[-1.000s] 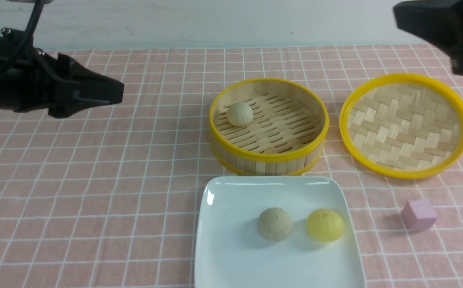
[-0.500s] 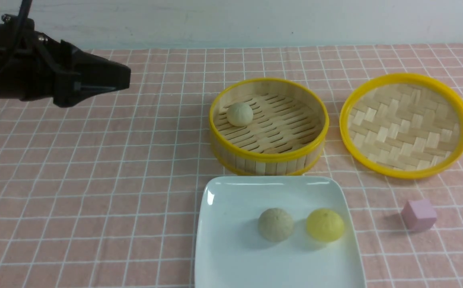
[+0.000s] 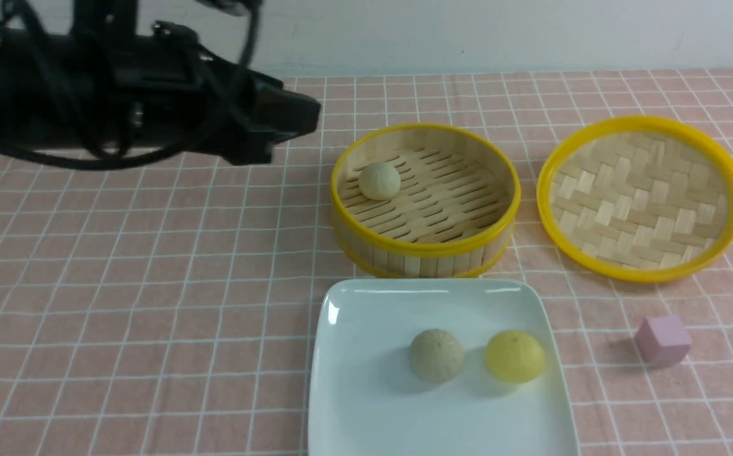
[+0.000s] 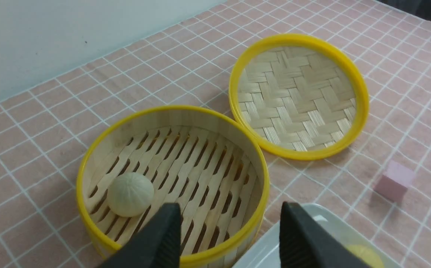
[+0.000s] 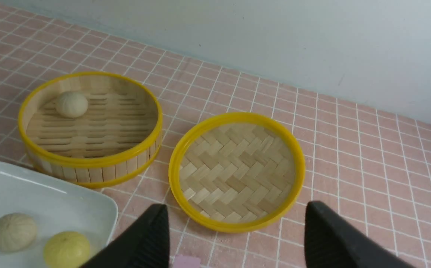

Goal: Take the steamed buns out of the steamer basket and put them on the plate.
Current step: Use the left arm to grab the steamed stuffed bun that is closest to it

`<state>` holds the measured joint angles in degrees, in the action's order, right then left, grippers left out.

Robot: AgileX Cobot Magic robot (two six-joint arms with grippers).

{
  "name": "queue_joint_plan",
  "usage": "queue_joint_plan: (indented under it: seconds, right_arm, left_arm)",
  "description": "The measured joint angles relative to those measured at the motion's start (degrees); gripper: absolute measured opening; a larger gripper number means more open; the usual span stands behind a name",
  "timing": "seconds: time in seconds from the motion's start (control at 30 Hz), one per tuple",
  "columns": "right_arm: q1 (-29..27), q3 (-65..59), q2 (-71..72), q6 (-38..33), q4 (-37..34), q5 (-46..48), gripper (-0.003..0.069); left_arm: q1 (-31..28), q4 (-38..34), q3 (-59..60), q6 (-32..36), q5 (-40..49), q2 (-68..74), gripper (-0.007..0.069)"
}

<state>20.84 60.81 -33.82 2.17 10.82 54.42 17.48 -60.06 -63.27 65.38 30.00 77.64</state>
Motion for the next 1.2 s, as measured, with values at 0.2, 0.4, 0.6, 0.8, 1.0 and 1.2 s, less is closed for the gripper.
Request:
queue_joint_plan:
  seconds: [0.2, 0.4, 0.6, 0.8, 1.0, 1.2]
  right_arm:
    - [0.0, -1.23, 0.75, -0.19, -1.59, 2.81, 0.0478]
    - [0.0, -1.53, 0.79, -0.5, -1.64, 3.57, 0.0459]
    - [0.0, -4.16, 0.79, -0.61, -1.64, 3.24, 0.0453]
    - [0.0, -7.84, 0.79, -0.61, -1.64, 1.66, 0.0453]
    - [0.0, -10.38, 0.79, -0.61, -1.64, -0.42, 0.0453]
    - [0.0, -10.55, 0.79, -0.61, -1.64, -1.45, 0.0453]
  left_arm:
    - [4.5, 0.85, -4.97, -8.5, -5.71, 8.83, 0.0386]
    - [4.54, 15.21, -20.25, -21.09, 1.04, 20.71, 0.0386]
    - [4.54, 31.73, -33.54, -32.51, 11.37, 29.43, 0.0386]
    - [5.23, 40.21, -40.78, -34.2, 15.47, 36.06, 0.0386]
    - [7.4, 44.32, -42.64, -30.85, 11.95, 40.27, 0.0399]
    - [9.14, 51.87, -42.66, -35.9, 7.18, 43.8, 0.0458]
